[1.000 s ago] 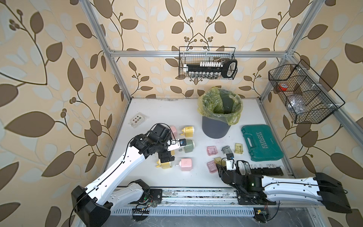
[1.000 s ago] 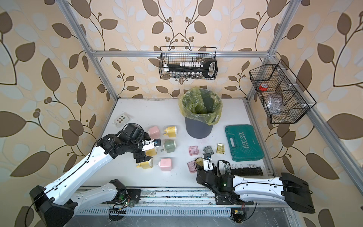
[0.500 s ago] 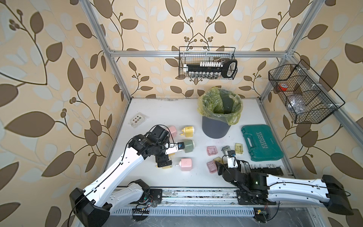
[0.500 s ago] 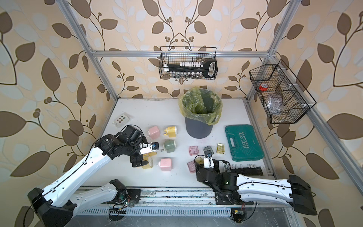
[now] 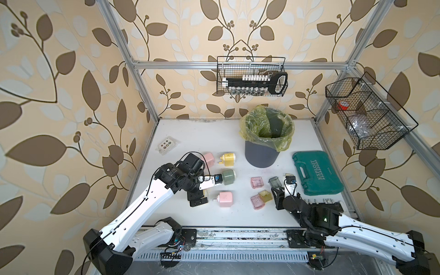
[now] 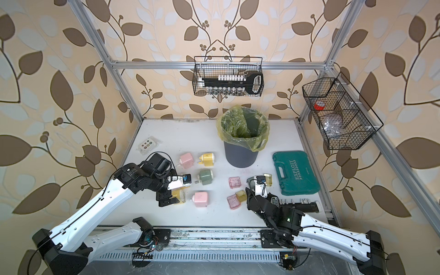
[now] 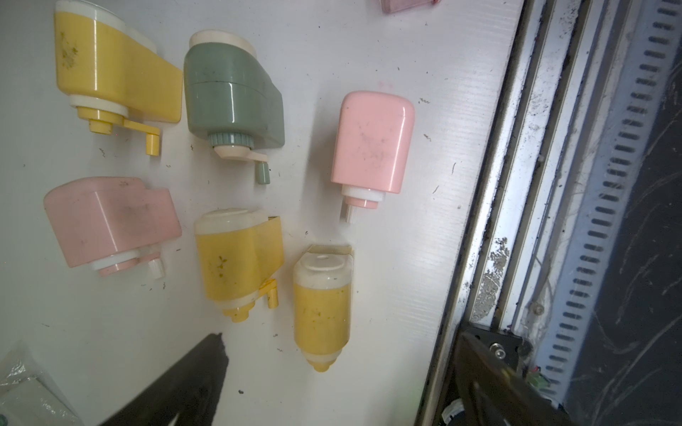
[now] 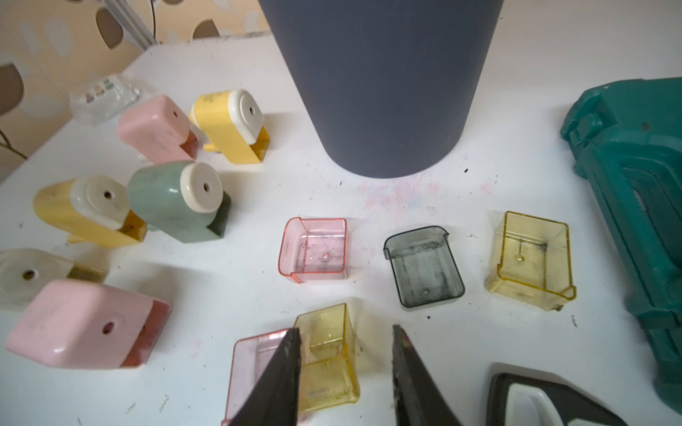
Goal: Take out the pencil sharpener tray and clean the shavings
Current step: Place the container at the center of the board, then adjust the container at the center of the board.
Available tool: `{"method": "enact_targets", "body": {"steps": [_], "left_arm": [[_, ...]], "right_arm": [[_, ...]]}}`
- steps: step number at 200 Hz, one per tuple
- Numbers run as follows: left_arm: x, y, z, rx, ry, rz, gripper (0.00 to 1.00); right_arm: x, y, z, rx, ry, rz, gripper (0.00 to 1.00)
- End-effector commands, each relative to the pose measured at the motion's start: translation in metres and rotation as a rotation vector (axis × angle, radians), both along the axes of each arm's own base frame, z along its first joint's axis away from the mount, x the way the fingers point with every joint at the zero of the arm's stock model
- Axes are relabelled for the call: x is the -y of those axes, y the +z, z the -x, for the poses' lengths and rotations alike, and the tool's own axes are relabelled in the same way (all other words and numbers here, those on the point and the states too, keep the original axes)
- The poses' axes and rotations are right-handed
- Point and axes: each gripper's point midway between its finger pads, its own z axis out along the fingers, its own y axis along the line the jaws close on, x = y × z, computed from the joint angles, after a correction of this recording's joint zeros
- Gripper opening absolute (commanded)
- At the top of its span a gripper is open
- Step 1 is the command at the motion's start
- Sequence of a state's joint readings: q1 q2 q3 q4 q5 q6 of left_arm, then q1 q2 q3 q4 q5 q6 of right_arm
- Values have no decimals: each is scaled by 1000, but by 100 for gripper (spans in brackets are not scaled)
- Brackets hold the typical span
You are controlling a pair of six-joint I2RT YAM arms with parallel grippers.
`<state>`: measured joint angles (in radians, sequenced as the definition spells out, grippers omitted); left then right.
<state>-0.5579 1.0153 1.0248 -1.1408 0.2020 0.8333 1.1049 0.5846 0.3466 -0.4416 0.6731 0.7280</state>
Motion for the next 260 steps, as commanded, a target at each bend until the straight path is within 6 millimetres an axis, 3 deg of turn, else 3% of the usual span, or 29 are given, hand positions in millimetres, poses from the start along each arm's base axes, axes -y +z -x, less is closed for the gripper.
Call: {"method": "enact_targets", "body": {"steps": [1, 36, 74, 127, 145, 244, 260], "left_arm": [[2, 1, 9, -22, -4, 18, 97], [1, 0, 10, -24, -4, 16, 97], [-2, -3, 12, -27, -3, 9, 97], [-4, -7, 15, -28, -2, 6, 98], [-5, -8, 16, -29, -2, 3, 97], [-11, -8, 16, -22, -11, -31, 98], [-14, -14, 17, -32, -17, -55, 98]], "right_arm": [[-22, -3, 5, -56, 112, 29, 27], [-45, -6, 2, -106, 195, 43, 12], [-41, -6, -2, -128, 173, 27, 5], [-33, -49, 11, -325, 139, 81, 1], [-31, -55, 13, -372, 124, 116, 0], [5, 1, 1, -240, -26, 63, 0], [2, 10, -2, -231, -3, 59, 9]]}}
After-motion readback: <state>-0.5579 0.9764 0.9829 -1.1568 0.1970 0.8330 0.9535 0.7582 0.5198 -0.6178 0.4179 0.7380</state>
